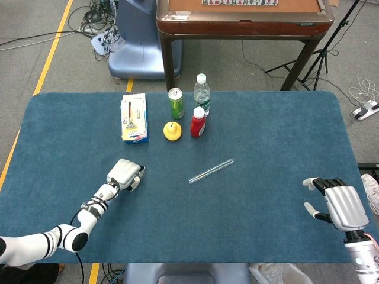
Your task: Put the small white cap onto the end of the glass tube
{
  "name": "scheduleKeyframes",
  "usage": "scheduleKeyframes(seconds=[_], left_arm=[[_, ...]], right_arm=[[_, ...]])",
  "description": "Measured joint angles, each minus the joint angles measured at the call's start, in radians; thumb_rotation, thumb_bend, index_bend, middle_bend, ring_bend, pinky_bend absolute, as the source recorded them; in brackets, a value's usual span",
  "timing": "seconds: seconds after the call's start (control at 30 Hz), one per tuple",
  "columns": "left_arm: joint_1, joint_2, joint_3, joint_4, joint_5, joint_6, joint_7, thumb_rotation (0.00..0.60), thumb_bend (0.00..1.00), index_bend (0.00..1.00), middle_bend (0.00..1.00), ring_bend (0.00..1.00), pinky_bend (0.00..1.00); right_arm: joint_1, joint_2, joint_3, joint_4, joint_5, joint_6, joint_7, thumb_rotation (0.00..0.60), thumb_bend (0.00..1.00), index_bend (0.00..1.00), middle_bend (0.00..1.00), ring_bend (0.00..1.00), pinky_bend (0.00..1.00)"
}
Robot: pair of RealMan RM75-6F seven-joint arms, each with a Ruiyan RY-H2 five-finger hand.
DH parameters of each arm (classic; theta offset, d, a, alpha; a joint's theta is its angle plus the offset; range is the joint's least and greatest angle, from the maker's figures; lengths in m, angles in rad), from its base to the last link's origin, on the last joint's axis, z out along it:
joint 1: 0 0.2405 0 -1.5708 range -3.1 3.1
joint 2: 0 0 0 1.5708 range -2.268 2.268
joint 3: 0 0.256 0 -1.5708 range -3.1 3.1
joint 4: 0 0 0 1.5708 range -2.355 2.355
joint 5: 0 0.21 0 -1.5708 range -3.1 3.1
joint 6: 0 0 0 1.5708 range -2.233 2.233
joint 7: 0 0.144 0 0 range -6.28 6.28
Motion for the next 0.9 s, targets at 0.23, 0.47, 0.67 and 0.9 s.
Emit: scheduleKeyframes(seconds=[0.23, 0.47, 0.67, 0.9], left_arm=[[0.006, -0.005, -0.006, 0.012, 0.009, -0.006, -0.006, 0.600, 0.29, 0.48, 1.00, 1.00, 1.00], [0.010, -0.008, -0.013, 0.021, 0.016, -0.012, -0.010, 0.600, 0.29, 0.50, 1.00, 1.00, 1.00], [0.014, -0.010, -0.017, 0.026, 0.026, -0.015, -0.018, 0.600, 0.29, 0.53, 1.00, 1.00, 1.00], [0.022, 0.017, -0.027, 0.004, 0.042, 0.002, -0.029, 0.600, 0.29, 0.54, 1.00, 1.00, 1.00]], right_arm=[[0.002, 0.000, 0.000, -0.002, 0.003, -0.005, -0.002, 0.600, 0.24, 0.38, 0.45, 0.44, 0.40], [0.003, 0.002, 0.001, -0.006, 0.003, -0.006, -0.006, 0.600, 0.24, 0.38, 0.45, 0.45, 0.40], [0.002, 0.002, 0.001, -0.009, 0.002, -0.004, -0.008, 0.600, 0.24, 0.38, 0.46, 0.45, 0.40], [0.014, 0.000, 0.004, -0.010, -0.008, -0.015, -0.011, 0.600, 0.24, 0.38, 0.46, 0.45, 0.41]])
